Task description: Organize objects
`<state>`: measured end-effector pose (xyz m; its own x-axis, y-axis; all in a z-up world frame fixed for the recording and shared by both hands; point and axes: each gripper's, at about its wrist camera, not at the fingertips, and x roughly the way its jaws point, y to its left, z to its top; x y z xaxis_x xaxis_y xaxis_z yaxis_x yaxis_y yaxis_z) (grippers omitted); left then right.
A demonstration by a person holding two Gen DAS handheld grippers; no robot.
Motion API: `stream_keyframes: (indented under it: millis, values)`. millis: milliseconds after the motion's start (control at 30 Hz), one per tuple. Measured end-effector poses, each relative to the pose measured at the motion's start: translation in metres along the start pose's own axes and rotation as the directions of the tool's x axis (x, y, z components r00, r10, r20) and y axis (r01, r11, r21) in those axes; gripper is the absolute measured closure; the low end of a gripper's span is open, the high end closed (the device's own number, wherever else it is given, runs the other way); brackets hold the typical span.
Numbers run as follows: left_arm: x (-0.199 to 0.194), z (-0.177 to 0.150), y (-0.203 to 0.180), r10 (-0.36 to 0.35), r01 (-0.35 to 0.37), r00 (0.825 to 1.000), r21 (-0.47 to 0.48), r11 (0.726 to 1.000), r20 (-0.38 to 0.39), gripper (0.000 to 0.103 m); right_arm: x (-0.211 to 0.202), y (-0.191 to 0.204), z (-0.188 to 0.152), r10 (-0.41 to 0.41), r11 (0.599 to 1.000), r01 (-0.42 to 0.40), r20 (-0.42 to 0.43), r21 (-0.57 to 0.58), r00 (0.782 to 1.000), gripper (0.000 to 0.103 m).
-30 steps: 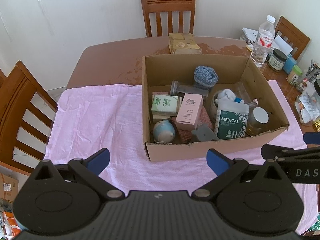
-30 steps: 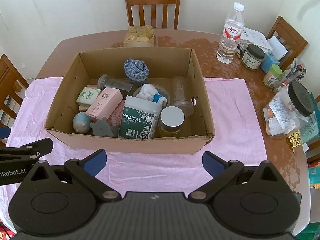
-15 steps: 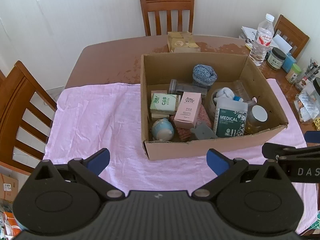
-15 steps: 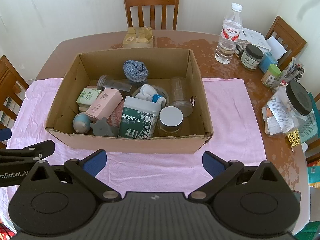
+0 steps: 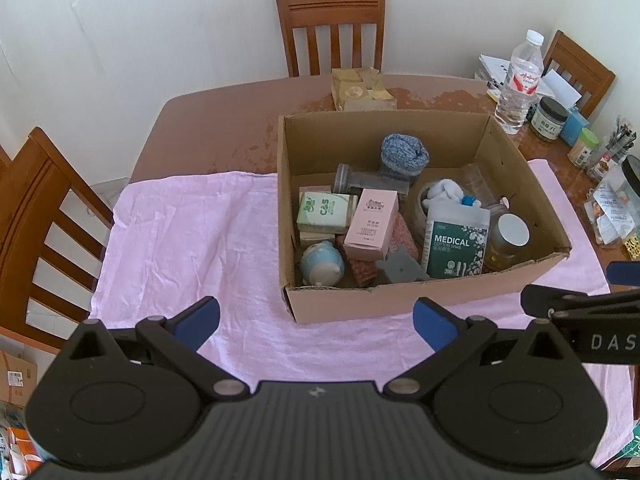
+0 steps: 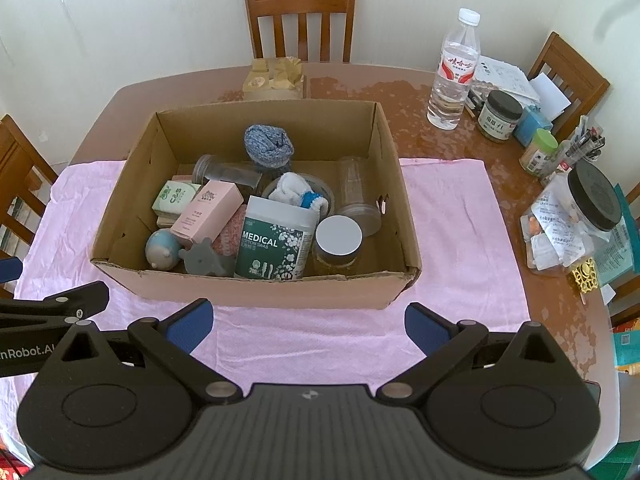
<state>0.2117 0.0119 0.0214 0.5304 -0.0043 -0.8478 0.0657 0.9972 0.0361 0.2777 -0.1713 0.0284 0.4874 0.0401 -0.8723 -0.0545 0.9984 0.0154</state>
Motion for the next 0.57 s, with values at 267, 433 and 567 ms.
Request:
stream_keyframes:
  millis: [267,433,567]
  values:
    - [-0.0002,0.0012,0.0010,0.001,-0.001,1.000,-0.002,1.000,0.002,0.001,0.0002,0.0015,-0.0002,-0.001,1.000,0.001,0.003,-0.001,1.000,0.000]
    - [0.0001,0.0015,0.0016,-0.001,0.001,1.000,-0.002,1.000,0.002,0.001,0.0003,0.0014,0.0008,-0.004,1.000,0.004,0.002,0.001,1.000,0.000]
    - [0.0000,0.0016,0.0022,-0.003,0.003,1.000,-0.004,1.000,0.001,0.001,0.0003,0.0014,0.0010,-0.004,1.000,0.004,0.002,0.000,1.000,0.000]
